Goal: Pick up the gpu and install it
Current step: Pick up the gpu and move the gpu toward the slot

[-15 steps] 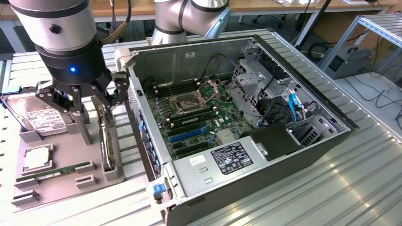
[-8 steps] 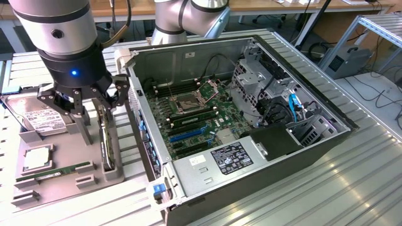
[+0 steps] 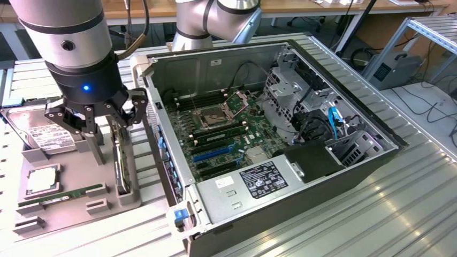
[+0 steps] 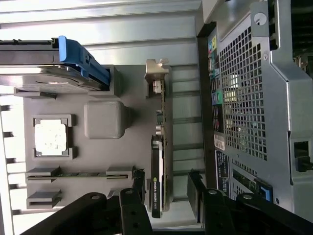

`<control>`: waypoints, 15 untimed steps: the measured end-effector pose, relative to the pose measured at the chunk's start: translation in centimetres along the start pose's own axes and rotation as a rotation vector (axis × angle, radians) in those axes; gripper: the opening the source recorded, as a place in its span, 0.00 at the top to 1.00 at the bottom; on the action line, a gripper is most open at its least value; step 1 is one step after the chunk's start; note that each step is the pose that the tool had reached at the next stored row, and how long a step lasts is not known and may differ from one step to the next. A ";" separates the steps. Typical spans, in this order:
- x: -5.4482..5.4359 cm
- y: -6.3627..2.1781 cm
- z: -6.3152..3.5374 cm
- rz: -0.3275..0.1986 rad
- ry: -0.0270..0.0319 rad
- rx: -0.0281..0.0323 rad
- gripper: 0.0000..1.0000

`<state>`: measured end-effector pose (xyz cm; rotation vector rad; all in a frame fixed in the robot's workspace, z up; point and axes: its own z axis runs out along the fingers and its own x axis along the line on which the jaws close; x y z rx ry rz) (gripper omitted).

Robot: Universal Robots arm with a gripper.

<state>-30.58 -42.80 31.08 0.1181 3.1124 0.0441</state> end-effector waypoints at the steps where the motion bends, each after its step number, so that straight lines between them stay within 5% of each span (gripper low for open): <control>1: 0.0 0.00 0.11 0.000 0.0000 -0.0001 0.52; 15: 0.0 -0.05 1.72 0.000 0.0000 0.0000 0.52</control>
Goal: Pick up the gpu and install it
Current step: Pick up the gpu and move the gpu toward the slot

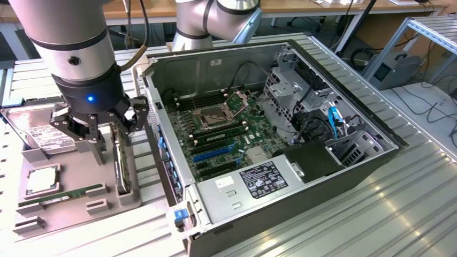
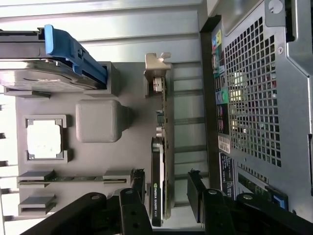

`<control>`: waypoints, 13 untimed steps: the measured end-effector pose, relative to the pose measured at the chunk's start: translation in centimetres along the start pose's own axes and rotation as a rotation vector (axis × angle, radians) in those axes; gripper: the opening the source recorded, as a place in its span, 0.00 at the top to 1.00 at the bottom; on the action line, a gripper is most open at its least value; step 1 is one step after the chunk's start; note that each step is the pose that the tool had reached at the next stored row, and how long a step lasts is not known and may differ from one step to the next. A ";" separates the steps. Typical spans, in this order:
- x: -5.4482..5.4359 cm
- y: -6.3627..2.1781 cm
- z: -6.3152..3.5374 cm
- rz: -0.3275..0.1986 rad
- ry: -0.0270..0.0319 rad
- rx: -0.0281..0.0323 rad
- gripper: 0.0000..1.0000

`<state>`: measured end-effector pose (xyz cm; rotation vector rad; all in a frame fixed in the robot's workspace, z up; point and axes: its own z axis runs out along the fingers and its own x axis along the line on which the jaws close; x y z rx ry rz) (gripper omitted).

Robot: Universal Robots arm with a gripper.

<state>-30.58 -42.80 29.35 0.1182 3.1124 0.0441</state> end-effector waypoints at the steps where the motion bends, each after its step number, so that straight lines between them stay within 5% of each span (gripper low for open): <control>1: 0.0 0.00 0.09 0.000 0.0001 0.0000 0.52; 13: 0.0 -0.02 0.92 0.000 0.0000 0.0000 0.52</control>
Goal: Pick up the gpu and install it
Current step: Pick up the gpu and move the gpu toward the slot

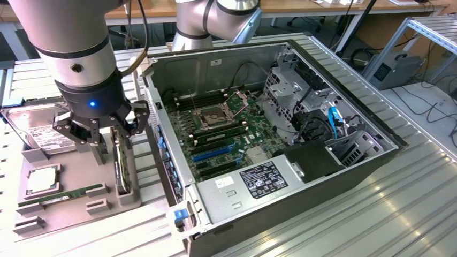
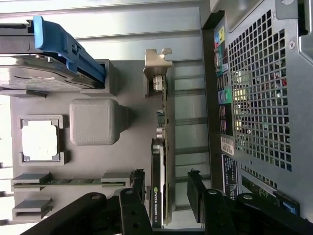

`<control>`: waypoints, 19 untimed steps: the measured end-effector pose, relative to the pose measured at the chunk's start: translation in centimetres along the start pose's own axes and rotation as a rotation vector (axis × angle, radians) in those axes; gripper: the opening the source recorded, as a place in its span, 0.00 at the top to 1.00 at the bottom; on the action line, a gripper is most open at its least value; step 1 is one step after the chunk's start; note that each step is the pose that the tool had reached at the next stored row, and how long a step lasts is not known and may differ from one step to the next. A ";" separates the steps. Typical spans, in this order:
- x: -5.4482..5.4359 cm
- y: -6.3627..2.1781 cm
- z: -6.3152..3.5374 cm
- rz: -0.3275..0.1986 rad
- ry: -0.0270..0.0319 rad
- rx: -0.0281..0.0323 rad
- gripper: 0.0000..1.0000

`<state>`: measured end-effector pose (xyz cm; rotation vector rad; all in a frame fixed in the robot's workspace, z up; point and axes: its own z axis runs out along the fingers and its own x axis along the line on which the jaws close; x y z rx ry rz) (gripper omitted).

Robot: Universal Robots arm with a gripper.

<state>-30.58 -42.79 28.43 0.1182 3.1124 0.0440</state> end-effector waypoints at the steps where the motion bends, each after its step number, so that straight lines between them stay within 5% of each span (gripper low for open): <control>1: 0.0 0.00 0.04 0.000 0.0001 0.0000 0.52; 19: 0.2 0.28 1.14 0.000 -0.0001 -0.0001 0.52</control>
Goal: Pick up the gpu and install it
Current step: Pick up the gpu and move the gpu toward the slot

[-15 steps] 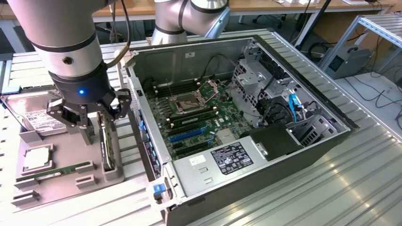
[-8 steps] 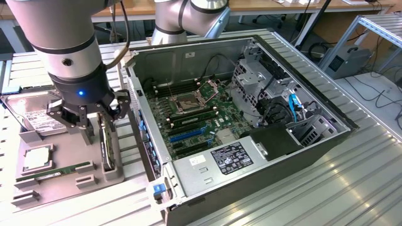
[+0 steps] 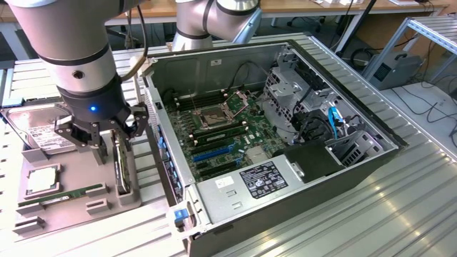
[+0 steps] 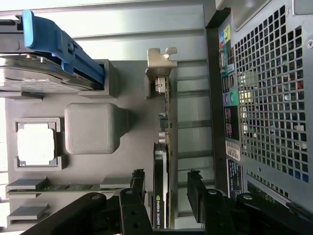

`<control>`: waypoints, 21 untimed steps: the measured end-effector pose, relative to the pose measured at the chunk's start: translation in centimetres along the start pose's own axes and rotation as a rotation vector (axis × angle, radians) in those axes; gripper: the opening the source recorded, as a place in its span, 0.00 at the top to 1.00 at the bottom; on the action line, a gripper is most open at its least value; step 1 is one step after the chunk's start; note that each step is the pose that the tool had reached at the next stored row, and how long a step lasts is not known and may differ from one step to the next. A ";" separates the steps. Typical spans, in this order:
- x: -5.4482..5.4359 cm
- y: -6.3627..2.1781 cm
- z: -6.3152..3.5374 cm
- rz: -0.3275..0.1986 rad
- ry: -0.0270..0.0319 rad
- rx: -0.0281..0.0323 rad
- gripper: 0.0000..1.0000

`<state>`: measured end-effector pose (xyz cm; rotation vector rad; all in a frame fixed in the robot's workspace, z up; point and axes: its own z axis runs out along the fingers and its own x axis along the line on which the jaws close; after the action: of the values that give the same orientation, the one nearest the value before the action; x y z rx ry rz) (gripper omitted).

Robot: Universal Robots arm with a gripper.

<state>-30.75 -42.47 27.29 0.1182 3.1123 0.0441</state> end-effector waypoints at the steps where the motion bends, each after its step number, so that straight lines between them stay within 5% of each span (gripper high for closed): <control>1: 0.0 0.01 0.07 0.000 0.0000 0.0000 0.52; 21: 0.1 0.56 1.34 0.000 0.0001 0.0000 0.52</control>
<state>-30.80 -41.87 25.97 0.1185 3.1124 0.0441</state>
